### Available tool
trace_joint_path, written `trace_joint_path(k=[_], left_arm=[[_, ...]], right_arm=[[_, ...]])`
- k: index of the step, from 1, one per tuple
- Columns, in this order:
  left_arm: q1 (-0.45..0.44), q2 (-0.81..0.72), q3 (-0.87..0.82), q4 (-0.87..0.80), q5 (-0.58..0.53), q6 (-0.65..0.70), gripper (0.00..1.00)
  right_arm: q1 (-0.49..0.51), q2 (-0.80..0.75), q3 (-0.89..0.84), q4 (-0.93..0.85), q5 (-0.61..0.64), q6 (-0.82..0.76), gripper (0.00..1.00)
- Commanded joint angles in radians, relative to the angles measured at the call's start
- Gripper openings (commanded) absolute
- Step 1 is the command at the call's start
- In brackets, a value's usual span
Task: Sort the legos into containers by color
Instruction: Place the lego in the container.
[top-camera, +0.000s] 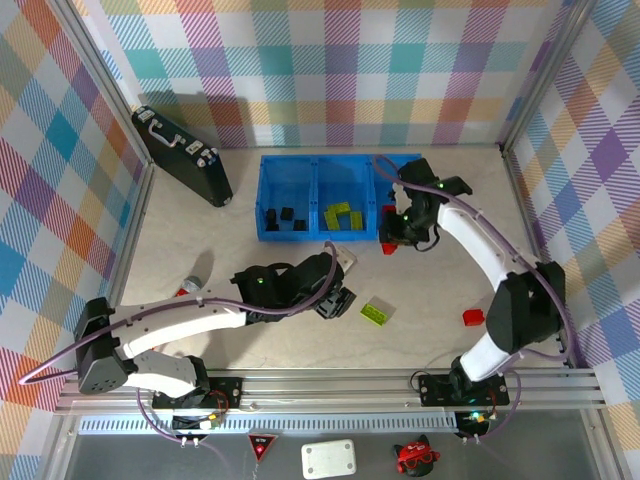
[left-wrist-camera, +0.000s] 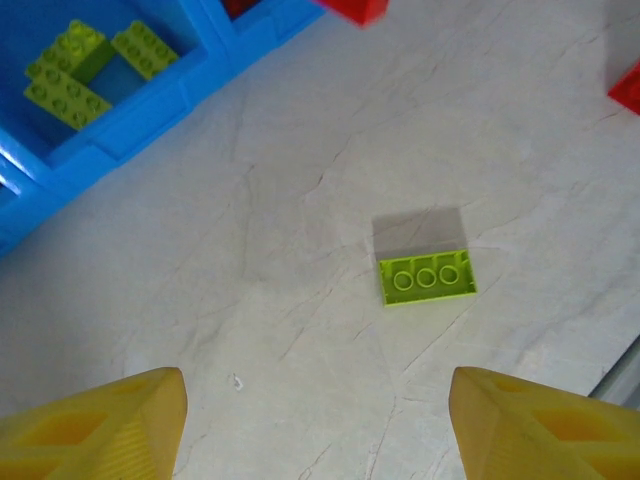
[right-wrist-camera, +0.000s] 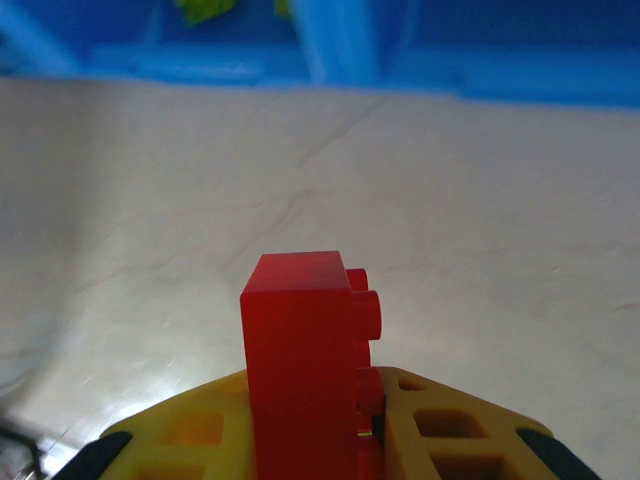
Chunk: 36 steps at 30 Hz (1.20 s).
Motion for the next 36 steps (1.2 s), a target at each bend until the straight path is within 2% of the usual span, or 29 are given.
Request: trace_joint_path(k=[1,8,19,27,36], left_arm=[[-0.009,0.026,-0.005,-0.045,-0.033,-0.092,0.7],[-0.009,0.043,-0.024,-0.045,-0.026,-0.157,0.7],[-0.009,0.003,-0.04,-0.05,-0.044,-0.161,0.7],[-0.009,-0.045,-0.066,-0.056,-0.041,-0.163,0.7],[-0.009,-0.073,-0.076,-0.068,-0.053,-0.165,0.7]], right_arm=[[-0.016,0.088,0.099,-0.029,0.205,-0.064,0.25],[-0.038,0.288,0.309,-0.063,0.41,-0.119,0.26],[-0.061,0.531,0.518,-0.062,0.537,-0.163,0.27],[-0.067,0.625,0.563,-0.039,0.593,-0.178,0.31],[-0.066,0.654,0.546,-0.017,0.626,-0.178,0.31]])
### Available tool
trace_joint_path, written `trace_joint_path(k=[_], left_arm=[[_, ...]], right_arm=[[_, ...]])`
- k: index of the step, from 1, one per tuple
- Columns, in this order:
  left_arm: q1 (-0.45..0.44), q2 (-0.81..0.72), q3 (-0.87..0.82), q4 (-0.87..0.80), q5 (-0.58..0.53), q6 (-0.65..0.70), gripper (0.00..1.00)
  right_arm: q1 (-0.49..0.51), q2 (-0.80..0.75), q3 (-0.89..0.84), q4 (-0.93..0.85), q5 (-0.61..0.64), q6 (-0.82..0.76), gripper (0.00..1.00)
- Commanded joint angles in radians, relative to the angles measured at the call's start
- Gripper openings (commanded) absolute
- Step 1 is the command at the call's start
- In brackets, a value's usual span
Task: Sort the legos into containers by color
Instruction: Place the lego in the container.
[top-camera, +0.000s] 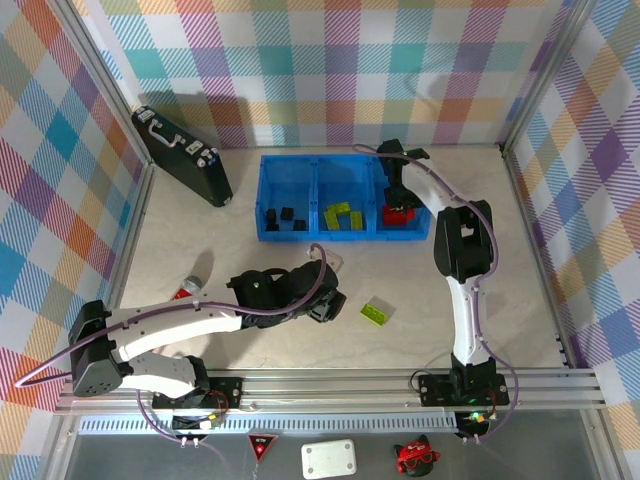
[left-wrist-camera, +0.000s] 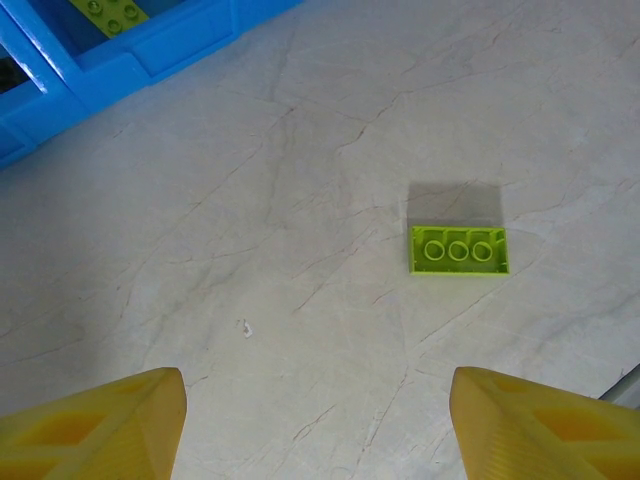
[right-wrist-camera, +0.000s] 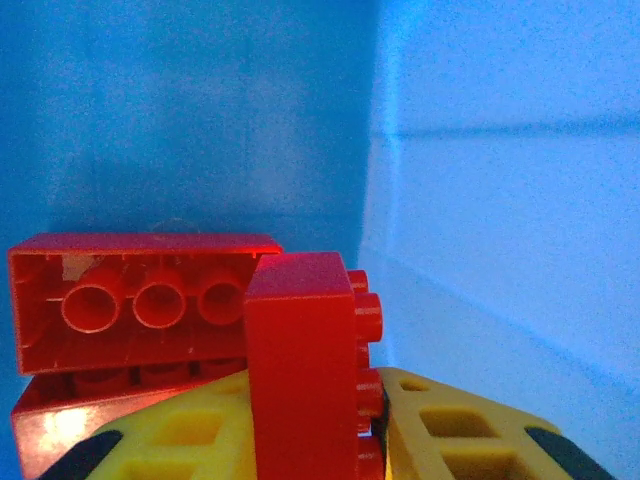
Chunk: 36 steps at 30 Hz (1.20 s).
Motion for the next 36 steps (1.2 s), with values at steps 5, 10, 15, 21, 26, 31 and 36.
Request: trace_joint_path(k=[5,10,15,21,26,31,36], left_arm=[[-0.009,-0.038,-0.01,-0.046,-0.044,-0.015,0.7],[-0.01,-0.05,-0.013,-0.048,-0.052,-0.008,0.71],[-0.009,-0.047,-0.005,-0.058,-0.059,-0.004,0.71],[-0.009,-0.049,-0.009,-0.05,-0.051,-0.009,0.71],[-0.009,-0.049,-0.008,-0.047,-0.047,-0.011,0.71],[-0.009,-0.051,-0.007,-0.046,-0.046,-0.013,0.71],[-0.009,-0.053,-0.007,-0.044,-0.044,-0.015,0.71]], right_arm=[[-0.007,0.024,0.007,0.001,0.073,-0.014,0.34],[-0.008,0.015,0.001,-0.004,0.079,-0.007,0.38],[-0.007,-0.007,-0.006,-0.005,0.083,-0.008,0.4],[-0.006,-0.035,-0.008,-0.013,0.105,-0.01,0.45],[-0.007,-0.048,-0.003,-0.02,0.119,-0.007,0.46],[-0.006,-0.057,0.002,-0.027,0.12,-0.004,0.48],[-0.001,-0.079,0.003,-0.036,0.12,-0.002,0.49]])
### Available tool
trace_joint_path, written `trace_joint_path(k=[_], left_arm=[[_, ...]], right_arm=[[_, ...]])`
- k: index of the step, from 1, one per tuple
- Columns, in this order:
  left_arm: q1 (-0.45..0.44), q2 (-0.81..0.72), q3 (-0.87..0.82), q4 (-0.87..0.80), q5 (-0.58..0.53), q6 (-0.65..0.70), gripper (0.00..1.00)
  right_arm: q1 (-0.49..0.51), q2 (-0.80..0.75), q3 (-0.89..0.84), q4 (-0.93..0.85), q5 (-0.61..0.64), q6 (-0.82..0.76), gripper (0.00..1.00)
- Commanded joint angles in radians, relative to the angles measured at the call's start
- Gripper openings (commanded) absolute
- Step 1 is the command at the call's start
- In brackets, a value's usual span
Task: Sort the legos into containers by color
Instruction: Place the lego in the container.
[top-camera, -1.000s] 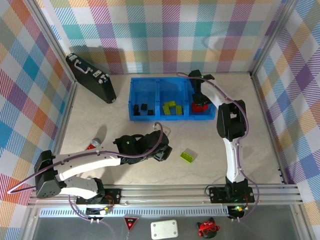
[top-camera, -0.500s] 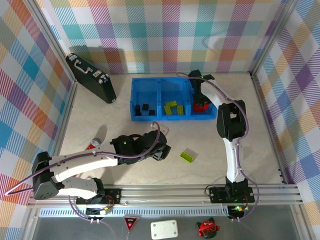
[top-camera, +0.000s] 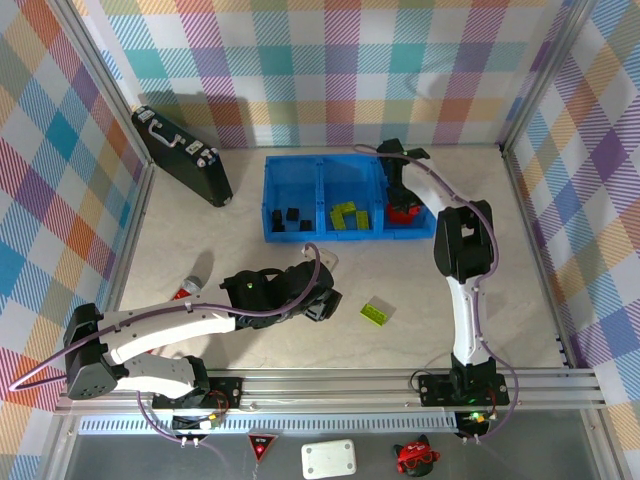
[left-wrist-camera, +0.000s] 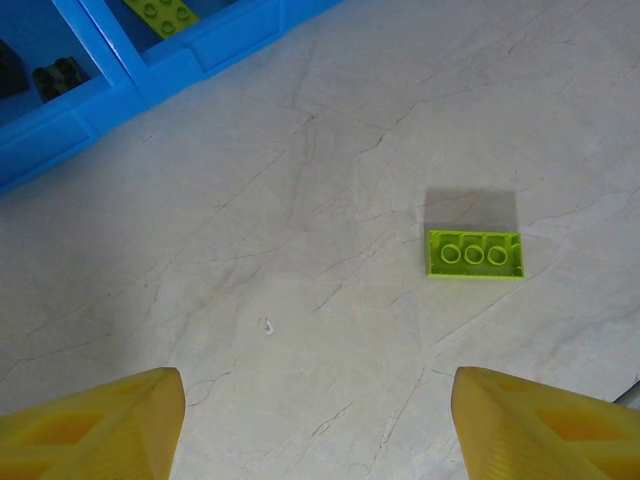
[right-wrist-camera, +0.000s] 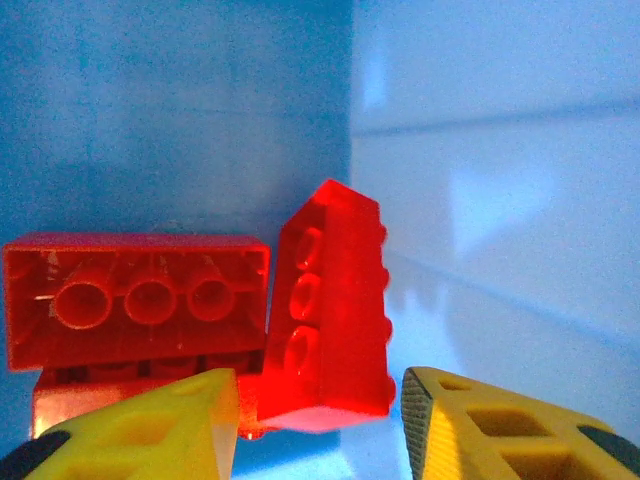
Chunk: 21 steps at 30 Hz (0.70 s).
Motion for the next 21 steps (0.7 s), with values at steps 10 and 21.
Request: trace_joint_path(k=[10,21], left_arm=[[-0.009,0.018,0.018,-0.008,-0.002,-0.007,0.71],[-0.009,0.184,0.127,-0.031,0.002,-0.069,0.72]], right_arm=[[0.004,-0.156,0.002,-0.088,-0.02,0.036,0.49],[0.004,-0.334,-0.164,-0.09,-0.11,0.097,0.49]])
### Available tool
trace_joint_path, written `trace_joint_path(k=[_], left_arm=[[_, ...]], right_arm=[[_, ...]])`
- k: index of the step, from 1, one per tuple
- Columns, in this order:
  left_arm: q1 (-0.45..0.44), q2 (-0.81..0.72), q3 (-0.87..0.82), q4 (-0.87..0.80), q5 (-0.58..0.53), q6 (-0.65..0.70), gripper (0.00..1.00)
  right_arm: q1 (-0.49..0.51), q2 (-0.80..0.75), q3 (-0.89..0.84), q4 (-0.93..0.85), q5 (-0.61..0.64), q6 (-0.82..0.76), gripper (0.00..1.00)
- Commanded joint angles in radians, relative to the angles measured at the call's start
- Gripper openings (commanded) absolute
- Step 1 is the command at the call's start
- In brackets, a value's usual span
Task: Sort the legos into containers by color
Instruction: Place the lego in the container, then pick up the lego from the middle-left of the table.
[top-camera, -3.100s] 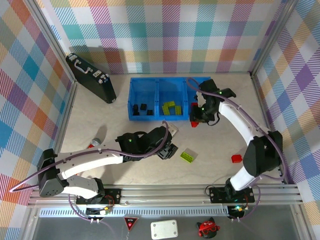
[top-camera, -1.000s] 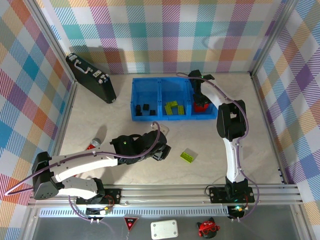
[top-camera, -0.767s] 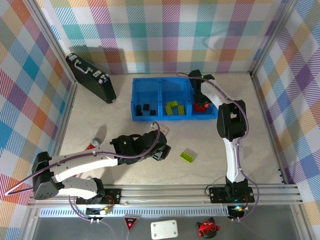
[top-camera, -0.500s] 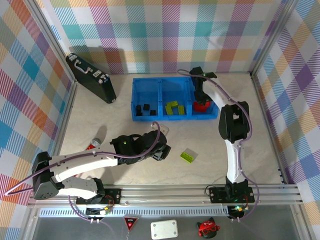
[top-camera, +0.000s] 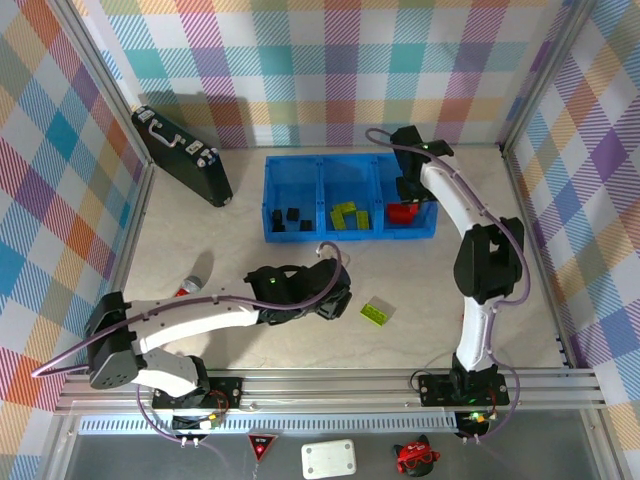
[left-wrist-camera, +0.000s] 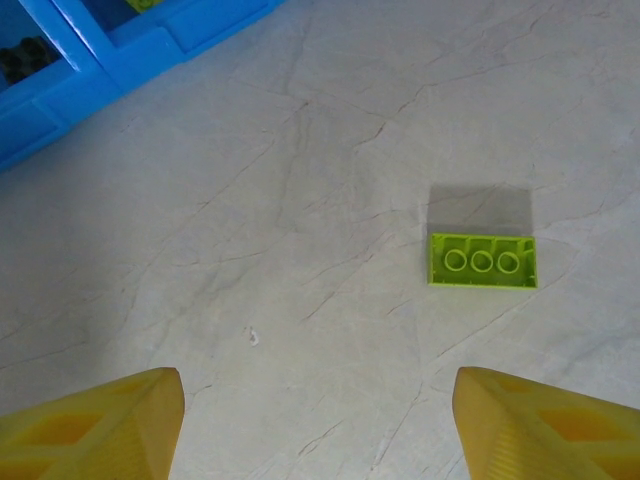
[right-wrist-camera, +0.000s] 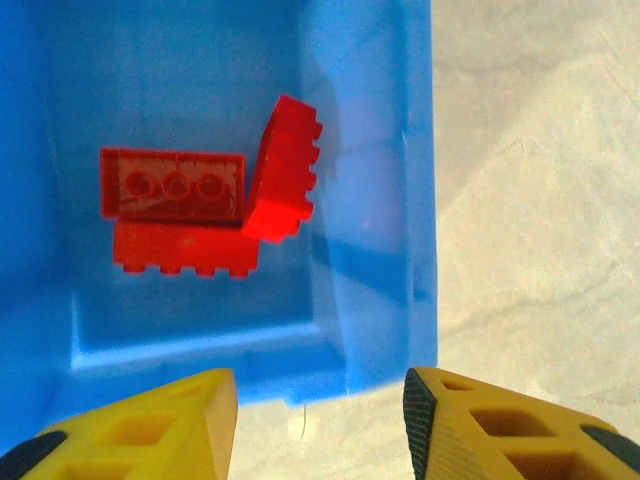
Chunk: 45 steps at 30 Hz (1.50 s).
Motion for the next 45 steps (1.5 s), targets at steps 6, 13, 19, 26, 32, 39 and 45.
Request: trace_joint_path(k=[6,13,19,26,32,39,45], left_arm=[[-0.01,0.179,0.166,-0.079,0.108,-0.109,0.8],[-0.016,0.33,0.27,-0.14,0.202,-0.178,0.84],[-0.019,0.429,0.321,-0.175,0.242,-0.22,0.84],[-0.046,0.547,0.428,-0.239,0.248,-0.242,0.85],[-0.052,0.626,0.513,-0.295,0.256,-0.252,0.87],[-0.052,0.698,0.595,-0.357,0.255,-0.274,0.89],[-0.055,0.746,0.626,-0.359,0.241,-0.268,0.91]], right_arm=[[-0.035,-0.143,-0.149,-0.013,-0.084,0.083,0.49],[-0.102,-0.257,-0.279,0.034,-0.182,0.116,0.49],[-0.141,-0.335,-0.357,0.072,-0.228,0.117,0.49],[-0.168,-0.391,-0.398,0.081,-0.247,0.102,0.49],[-0.178,-0.407,-0.412,0.084,-0.257,0.096,0.49],[-0.179,-0.405,-0.397,0.079,-0.27,0.089,0.49],[-0.181,-0.404,-0.397,0.081,-0.273,0.088,0.49]])
